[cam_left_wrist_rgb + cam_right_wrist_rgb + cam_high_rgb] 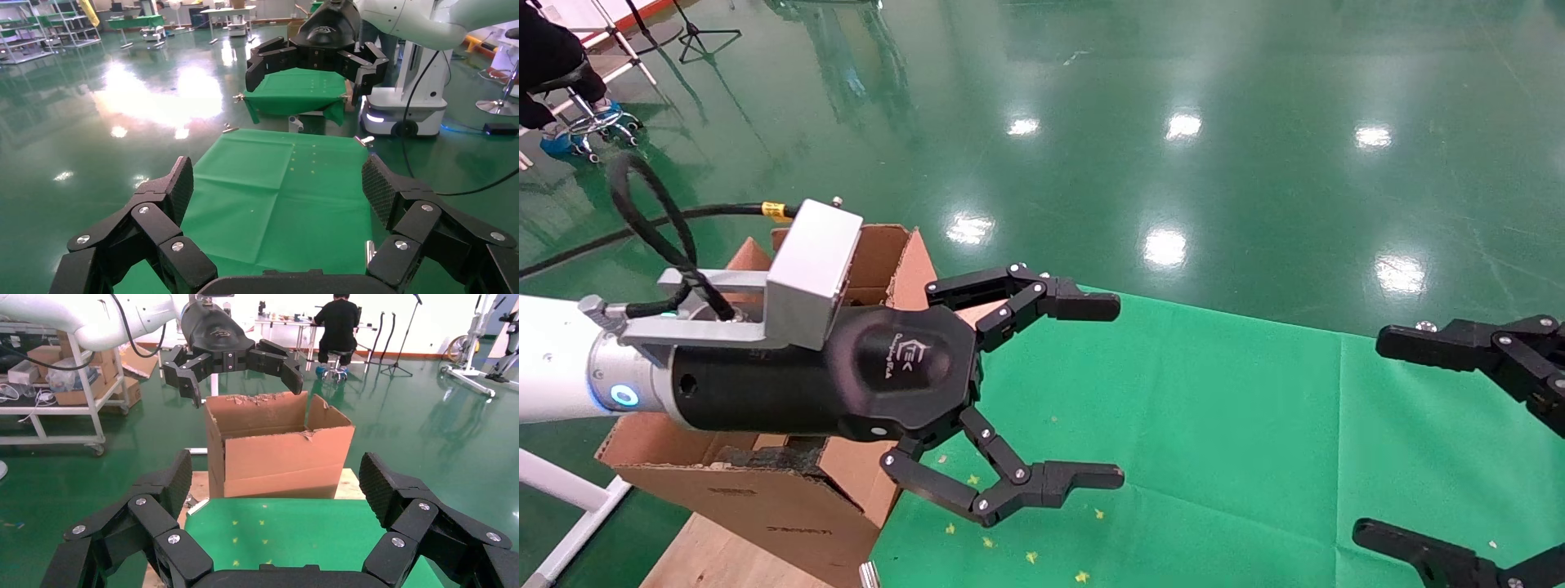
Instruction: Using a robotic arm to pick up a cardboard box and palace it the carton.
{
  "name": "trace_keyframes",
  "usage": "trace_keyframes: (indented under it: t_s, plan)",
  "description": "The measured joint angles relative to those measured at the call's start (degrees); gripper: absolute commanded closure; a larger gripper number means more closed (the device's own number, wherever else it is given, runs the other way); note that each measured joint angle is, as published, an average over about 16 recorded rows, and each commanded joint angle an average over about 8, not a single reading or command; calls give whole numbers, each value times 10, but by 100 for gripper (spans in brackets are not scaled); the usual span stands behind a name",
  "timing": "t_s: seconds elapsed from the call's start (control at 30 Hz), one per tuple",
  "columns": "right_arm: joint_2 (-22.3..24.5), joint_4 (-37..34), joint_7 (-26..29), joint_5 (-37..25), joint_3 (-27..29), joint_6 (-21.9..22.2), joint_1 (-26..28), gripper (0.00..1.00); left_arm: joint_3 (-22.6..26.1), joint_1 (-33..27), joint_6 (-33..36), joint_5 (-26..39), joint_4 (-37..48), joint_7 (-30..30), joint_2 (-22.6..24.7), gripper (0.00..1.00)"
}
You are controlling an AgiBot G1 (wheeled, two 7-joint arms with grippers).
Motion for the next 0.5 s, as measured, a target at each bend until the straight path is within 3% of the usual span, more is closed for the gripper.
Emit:
trace_keyframes:
  t_s: [0.5]
  plan:
    - [0, 0, 0, 0, 0, 0, 0, 0, 0, 0, 0, 0, 0, 0, 0, 0]
